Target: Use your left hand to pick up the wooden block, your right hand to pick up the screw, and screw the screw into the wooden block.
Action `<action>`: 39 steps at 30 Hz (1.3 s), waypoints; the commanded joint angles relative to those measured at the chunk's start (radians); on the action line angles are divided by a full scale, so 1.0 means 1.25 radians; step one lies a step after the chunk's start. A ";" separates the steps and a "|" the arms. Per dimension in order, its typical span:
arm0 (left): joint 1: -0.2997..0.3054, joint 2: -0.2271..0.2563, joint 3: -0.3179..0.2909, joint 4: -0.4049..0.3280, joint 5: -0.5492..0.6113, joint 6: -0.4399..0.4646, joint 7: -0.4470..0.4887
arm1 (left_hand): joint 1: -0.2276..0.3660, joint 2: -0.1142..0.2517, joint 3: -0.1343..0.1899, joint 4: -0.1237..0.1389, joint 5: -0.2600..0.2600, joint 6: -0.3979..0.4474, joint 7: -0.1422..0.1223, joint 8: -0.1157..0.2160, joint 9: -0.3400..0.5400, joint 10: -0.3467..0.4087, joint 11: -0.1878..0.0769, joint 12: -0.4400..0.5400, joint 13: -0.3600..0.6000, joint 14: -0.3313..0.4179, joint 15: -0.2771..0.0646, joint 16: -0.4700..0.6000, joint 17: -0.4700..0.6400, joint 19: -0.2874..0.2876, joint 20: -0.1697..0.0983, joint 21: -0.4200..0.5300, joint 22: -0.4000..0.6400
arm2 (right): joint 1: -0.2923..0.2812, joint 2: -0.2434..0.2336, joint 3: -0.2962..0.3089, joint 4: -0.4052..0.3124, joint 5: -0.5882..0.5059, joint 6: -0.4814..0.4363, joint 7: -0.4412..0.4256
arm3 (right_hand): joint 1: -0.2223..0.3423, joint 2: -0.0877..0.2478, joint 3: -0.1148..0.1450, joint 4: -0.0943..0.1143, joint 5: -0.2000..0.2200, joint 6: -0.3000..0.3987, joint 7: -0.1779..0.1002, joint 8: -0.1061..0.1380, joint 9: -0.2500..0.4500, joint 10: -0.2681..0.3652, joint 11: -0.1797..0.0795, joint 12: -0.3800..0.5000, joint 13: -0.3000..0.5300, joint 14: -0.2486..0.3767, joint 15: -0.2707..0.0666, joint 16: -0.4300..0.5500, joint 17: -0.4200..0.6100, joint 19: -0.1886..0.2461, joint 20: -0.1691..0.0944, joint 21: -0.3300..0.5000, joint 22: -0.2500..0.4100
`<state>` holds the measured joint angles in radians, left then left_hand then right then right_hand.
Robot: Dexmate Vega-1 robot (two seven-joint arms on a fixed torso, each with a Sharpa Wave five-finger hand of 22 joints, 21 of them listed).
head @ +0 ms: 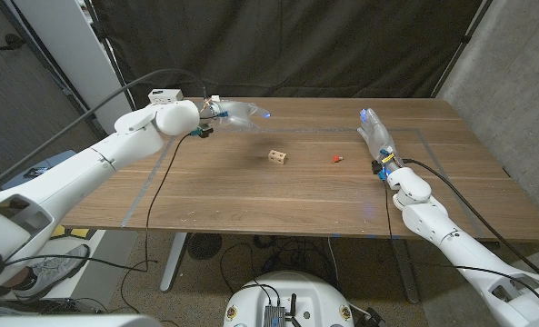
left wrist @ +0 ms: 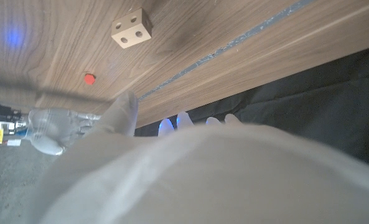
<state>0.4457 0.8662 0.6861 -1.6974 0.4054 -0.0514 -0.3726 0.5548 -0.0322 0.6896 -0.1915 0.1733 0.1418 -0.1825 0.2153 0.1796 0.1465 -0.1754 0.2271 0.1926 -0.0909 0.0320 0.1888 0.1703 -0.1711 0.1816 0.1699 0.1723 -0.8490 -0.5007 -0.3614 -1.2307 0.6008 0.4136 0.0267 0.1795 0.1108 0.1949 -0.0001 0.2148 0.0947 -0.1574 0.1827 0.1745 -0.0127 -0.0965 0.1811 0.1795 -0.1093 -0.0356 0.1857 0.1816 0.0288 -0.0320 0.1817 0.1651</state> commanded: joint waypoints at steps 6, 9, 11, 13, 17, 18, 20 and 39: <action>-0.049 -0.043 0.077 -0.111 0.290 0.155 -0.126 | 0.067 -0.039 -0.004 0.006 0.001 -0.013 -0.009 -0.004 0.002 -0.002 -0.007 -0.005 0.003 -0.032 0.006 -0.009 0.002 -0.088 0.024 0.000 0.001 | 0.010 0.006 0.003 0.028 0.005 0.012 0.006 | 0.010 -0.002 0.003 -0.004 0.004 0.002 -0.005 0.004 0.004 0.003 -0.003 0.005 0.001 -0.005 -0.015 0.003 0.000 0.002 -0.015 0.004 0.002; -0.054 -0.052 0.091 -0.124 0.339 0.163 -0.144 | 0.071 -0.043 -0.006 0.007 0.001 -0.015 -0.008 -0.005 0.002 0.000 -0.007 -0.005 0.004 -0.035 0.007 -0.009 0.002 -0.094 0.025 0.001 0.001 | 0.011 0.010 0.004 0.033 0.006 0.017 0.006 | 0.010 -0.003 0.003 -0.004 0.004 0.001 -0.004 0.004 0.004 0.002 -0.004 0.005 0.001 -0.006 -0.015 0.003 0.000 0.001 -0.015 0.004 0.002; -0.060 -0.060 0.103 -0.134 0.380 0.177 -0.169 | 0.074 -0.046 -0.008 0.007 0.000 -0.014 -0.008 -0.005 0.002 0.002 -0.009 -0.004 0.004 -0.036 0.010 -0.008 0.002 -0.098 0.025 0.001 0.001 | 0.010 0.011 0.004 0.032 0.006 0.017 0.004 | 0.008 -0.003 0.003 -0.004 0.003 -0.003 -0.003 0.002 0.004 0.002 -0.005 0.005 0.001 -0.006 -0.015 0.003 0.001 0.001 -0.014 0.004 0.002; -0.066 -0.067 0.112 -0.139 0.410 0.178 -0.192 | 0.079 -0.051 -0.010 0.008 0.000 -0.015 -0.007 -0.005 0.002 0.006 -0.009 -0.003 0.004 -0.027 0.008 -0.004 0.002 -0.101 0.024 0.003 0.001 | 0.009 0.011 0.004 0.031 0.005 0.018 0.002 | 0.008 -0.003 0.003 -0.004 0.003 -0.004 -0.003 0.002 0.004 0.001 -0.004 0.004 0.001 -0.007 -0.015 0.003 0.001 0.001 -0.013 0.004 0.002; -0.073 -0.081 0.118 -0.141 0.437 0.174 -0.229 | 0.087 -0.060 -0.016 0.009 -0.001 -0.021 -0.006 -0.008 0.002 0.010 -0.012 -0.002 0.004 -0.014 -0.003 0.001 0.002 -0.099 0.023 0.008 0.002 | 0.002 0.009 0.006 0.023 0.004 0.019 -0.004 | 0.006 -0.004 0.002 -0.003 0.003 -0.005 -0.003 0.002 0.004 0.000 -0.003 0.004 0.001 -0.009 -0.011 0.003 0.002 -0.001 -0.012 0.003 0.002; -0.072 -0.082 0.116 -0.141 0.438 0.173 -0.231 | 0.089 -0.061 -0.017 0.009 -0.001 -0.023 -0.006 -0.008 0.002 0.010 -0.012 -0.002 0.004 -0.013 -0.004 0.002 0.002 -0.099 0.023 0.008 0.002 | 0.002 0.009 0.006 0.023 0.004 0.019 -0.005 | 0.005 -0.004 0.002 -0.003 0.003 -0.005 -0.003 0.002 0.004 0.000 -0.003 0.004 0.001 -0.009 -0.010 0.003 0.002 -0.001 -0.012 0.003 0.002; -0.076 -0.091 0.121 -0.141 0.453 0.173 -0.253 | 0.092 -0.063 -0.019 0.010 -0.001 -0.026 -0.007 -0.009 0.002 0.011 -0.011 -0.003 0.004 -0.015 -0.002 0.001 0.003 -0.102 0.024 0.008 0.002 | -0.003 0.010 0.006 0.020 0.003 0.021 -0.009 | 0.005 -0.005 0.002 -0.003 0.003 -0.005 -0.002 0.002 0.004 0.000 -0.003 0.004 0.001 -0.010 -0.009 0.002 0.002 -0.002 -0.012 0.003 0.002; -0.060 -0.143 0.141 -0.123 0.535 0.170 -0.319 | 0.125 -0.076 -0.047 0.019 -0.002 -0.036 -0.005 -0.011 0.001 0.016 -0.024 -0.010 0.000 -0.063 0.048 -0.008 -0.001 -0.129 0.025 0.013 0.002 | -0.034 0.003 0.012 -0.014 0.004 0.022 -0.025 | 0.002 -0.006 0.001 -0.003 0.002 -0.007 -0.002 0.001 0.004 -0.001 -0.003 0.004 0.001 -0.013 -0.008 0.003 0.002 -0.005 -0.012 0.003 0.002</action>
<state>0.3614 0.7281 0.8489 -1.8733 1.0253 0.1580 -0.7175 0.6991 -0.1242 0.6335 -0.1674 0.1733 0.1036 -0.1881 0.2034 0.1793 0.1673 -0.1971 0.2203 0.1907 -0.1614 0.0911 0.1807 0.1674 -0.1765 0.2020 0.1818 0.1724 -0.8672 -0.4907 -0.3519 -1.2221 0.6063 0.4416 0.0102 0.1834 0.1069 0.1949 0.0000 0.2148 0.0908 -0.1535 0.1822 0.1744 -0.0126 -0.0964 0.1810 0.1791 -0.1188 -0.0343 0.1857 0.1817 0.0287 -0.0320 0.1816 0.1650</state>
